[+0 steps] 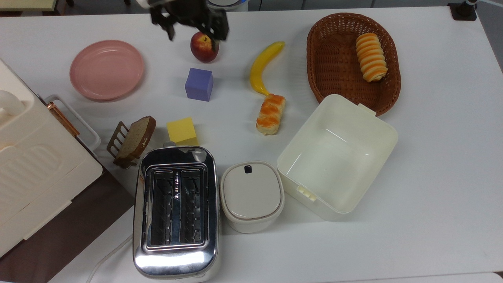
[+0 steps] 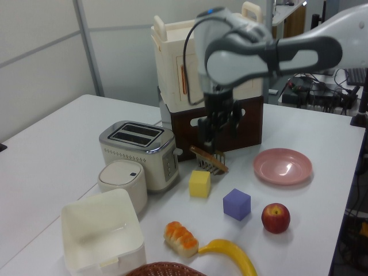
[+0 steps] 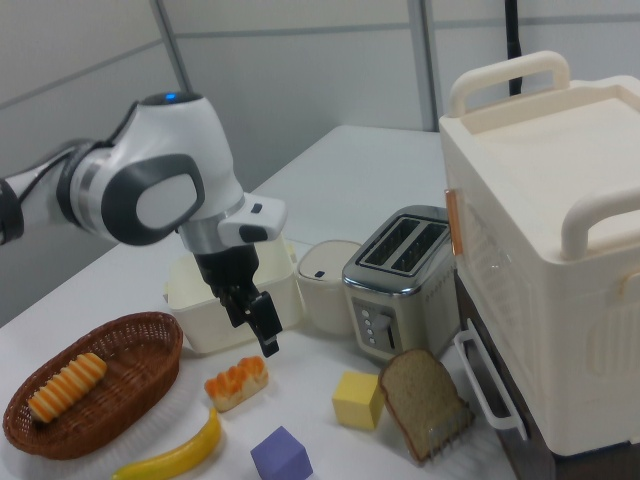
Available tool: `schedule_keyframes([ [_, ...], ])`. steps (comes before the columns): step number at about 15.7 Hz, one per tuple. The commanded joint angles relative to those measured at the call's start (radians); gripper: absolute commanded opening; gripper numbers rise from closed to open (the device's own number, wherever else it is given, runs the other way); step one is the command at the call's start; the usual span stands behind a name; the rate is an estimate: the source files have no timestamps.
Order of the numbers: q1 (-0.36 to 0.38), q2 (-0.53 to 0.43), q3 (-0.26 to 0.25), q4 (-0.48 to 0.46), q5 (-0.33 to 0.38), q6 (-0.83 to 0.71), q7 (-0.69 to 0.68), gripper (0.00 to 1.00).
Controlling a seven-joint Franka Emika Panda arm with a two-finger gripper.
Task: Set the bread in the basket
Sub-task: 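Move the open gripper over the apple and banana toward the bread piece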
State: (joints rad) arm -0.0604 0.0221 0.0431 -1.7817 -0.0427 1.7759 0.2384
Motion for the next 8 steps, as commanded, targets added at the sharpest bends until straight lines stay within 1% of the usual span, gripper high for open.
schedule_keyframes([
  [1,-0.001,-0.059,0.026,-0.146,0.017,0.175,0.113,1.00],
  [4,0.008,-0.044,0.032,-0.160,0.015,0.226,0.192,1.00],
  [8,0.013,-0.044,0.034,-0.217,0.015,0.354,0.320,1.00],
])
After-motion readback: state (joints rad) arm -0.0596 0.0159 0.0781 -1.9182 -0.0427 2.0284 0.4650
